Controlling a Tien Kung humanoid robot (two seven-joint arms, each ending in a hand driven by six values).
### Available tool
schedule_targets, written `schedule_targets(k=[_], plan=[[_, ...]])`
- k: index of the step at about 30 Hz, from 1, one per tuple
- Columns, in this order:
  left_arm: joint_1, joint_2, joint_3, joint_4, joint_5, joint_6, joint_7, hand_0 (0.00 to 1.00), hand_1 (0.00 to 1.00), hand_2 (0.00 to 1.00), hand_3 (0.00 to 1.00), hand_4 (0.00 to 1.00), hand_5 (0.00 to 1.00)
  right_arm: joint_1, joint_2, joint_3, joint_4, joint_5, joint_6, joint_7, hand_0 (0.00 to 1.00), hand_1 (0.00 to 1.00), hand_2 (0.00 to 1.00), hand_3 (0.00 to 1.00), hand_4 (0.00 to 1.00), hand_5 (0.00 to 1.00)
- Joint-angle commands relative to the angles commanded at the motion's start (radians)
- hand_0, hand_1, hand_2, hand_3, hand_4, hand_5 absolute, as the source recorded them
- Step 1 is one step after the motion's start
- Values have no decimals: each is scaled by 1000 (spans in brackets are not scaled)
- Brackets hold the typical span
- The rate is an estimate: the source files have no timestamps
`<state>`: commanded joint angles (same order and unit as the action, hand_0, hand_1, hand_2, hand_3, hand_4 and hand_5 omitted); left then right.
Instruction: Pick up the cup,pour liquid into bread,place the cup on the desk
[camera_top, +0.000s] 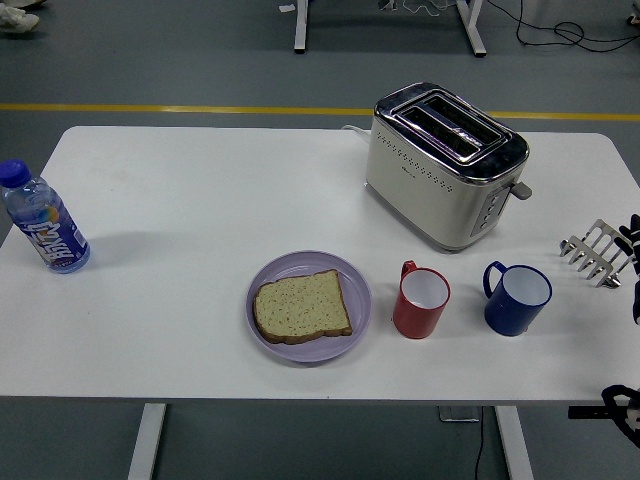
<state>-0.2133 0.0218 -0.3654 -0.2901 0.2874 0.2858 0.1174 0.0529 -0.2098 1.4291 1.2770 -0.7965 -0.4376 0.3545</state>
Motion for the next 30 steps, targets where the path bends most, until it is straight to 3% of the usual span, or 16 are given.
schedule_targets(k=[1, 2, 8, 9, 14, 20, 21, 30], plan=[[0, 0, 0, 0, 0, 0, 0, 682, 682, 693, 543, 257, 998, -2, -1, -1, 0, -26, -7, -2, 752, 675, 716, 718, 784, 184], [0, 0, -1, 0, 1, 0, 0, 682, 683, 693, 543, 257, 998, -6, -3, -2, -1, -45, -11, -5, 802, 740, 796, 790, 889, 160], [0, 0, -3, 0, 6, -1, 2, 682, 683, 693, 543, 257, 998, -33, -14, -35, -4, -270, -26, -13, 802, 740, 796, 790, 889, 160], [0, 0, -4, 0, 7, 0, 3, 682, 683, 693, 544, 257, 998, -36, -15, -40, -3, -288, -26, -12, 887, 807, 883, 873, 962, 128], [1, -1, -10, 0, 18, 0, 7, 682, 683, 693, 544, 257, 998, -59, -23, -90, 2, -368, -44, -6, 887, 807, 883, 873, 962, 128], [4, 0, -18, 0, 34, -1, 12, 681, 683, 693, 543, 257, 998, -83, -29, -141, 8, -367, -58, 8, 911, 830, 913, 899, 990, 125], [4, 0, -19, 0, 35, -1, 12, 682, 682, 693, 543, 257, 998, -87, -29, -149, 7, -366, -63, 11, 929, 846, 933, 953, 998, 120], [7, 0, -24, -1, 47, -3, 16, 682, 683, 693, 543, 256, 998, -93, -21, -197, -26, -335, -93, 40, 942, 853, 952, 985, 998, 114]])
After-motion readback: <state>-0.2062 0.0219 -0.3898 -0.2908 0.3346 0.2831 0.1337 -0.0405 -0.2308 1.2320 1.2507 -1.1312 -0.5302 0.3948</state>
